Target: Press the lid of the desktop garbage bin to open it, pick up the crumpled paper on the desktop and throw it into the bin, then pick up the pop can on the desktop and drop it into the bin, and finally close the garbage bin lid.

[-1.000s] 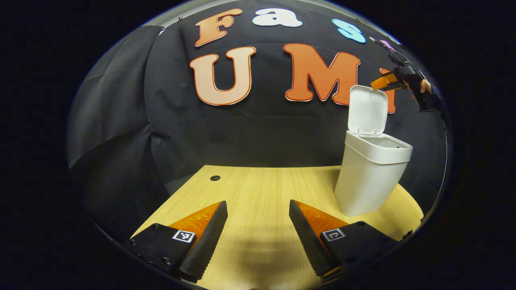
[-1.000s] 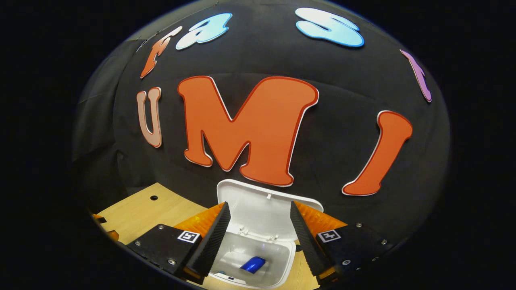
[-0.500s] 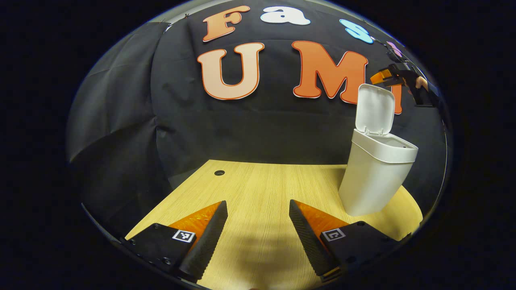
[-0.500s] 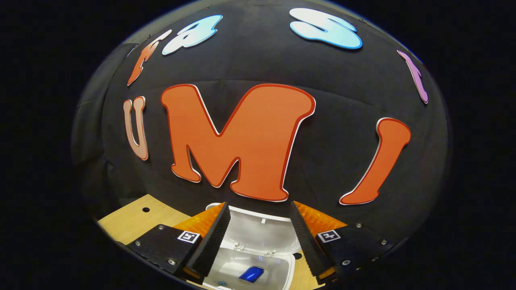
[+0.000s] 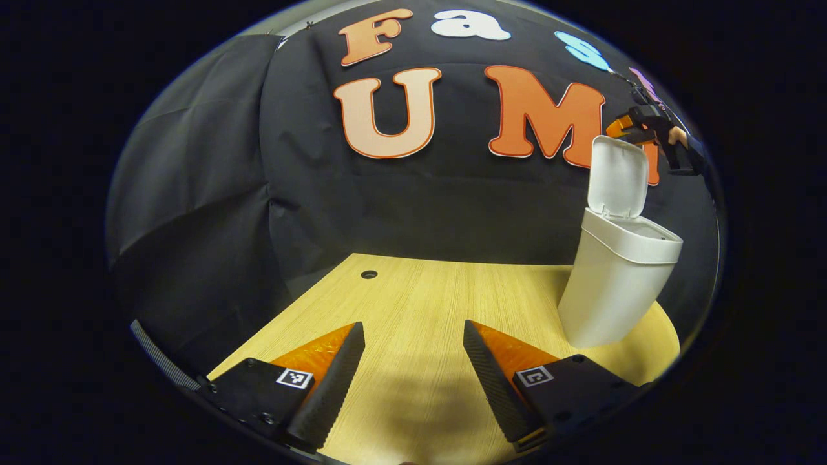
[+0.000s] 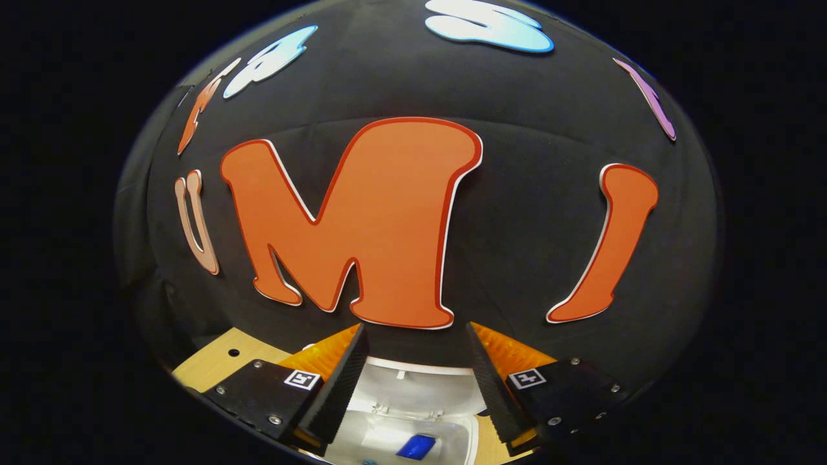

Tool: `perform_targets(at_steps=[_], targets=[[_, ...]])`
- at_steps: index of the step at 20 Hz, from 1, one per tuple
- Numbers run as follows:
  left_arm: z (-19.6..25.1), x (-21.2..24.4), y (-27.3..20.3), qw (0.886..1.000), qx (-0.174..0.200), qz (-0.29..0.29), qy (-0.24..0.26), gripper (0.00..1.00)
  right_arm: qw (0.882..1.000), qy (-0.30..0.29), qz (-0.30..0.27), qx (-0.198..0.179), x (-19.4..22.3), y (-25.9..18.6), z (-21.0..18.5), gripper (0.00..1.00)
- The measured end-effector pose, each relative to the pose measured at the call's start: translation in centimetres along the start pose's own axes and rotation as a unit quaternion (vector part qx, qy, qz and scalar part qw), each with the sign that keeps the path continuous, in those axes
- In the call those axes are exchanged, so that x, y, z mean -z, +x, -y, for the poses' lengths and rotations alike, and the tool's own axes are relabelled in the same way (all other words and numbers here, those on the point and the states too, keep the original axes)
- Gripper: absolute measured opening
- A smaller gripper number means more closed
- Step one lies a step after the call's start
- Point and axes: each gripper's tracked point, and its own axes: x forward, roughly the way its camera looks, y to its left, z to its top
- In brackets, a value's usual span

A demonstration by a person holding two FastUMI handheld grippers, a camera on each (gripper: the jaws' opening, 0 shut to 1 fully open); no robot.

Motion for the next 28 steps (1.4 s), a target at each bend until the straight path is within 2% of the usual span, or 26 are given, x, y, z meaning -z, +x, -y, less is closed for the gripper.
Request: perform_targets(at_steps=[5,11,16,23,28], targets=[[0.6,-0.2,0.1,1.000,0.005,-0.001,0.001,0.98,1.000,0.022,-0.002,-0.012,0.9,-1.5,-0.4,0.90],[2.2,-0.3,0.4,0.999,0.031,-0.003,0.008,0.98,0.999,0.029,-0.012,-0.028,2.6,-4.0,-0.8,0.89],[2.5,0.2,-0.1,0.999,0.041,-0.007,0.012,0.98,0.997,0.005,-0.072,-0.027,7.4,-5.2,-1.5,0.90],[2.3,0.9,-0.4,0.999,0.046,-0.016,0.016,0.98,0.993,0.004,-0.111,-0.033,11.8,-6.7,-2.6,0.90],[2.8,1.2,0.2,0.998,0.061,-0.023,0.021,0.97,0.992,0.005,-0.126,-0.029,13.4,-7.4,-2.7,0.89]])
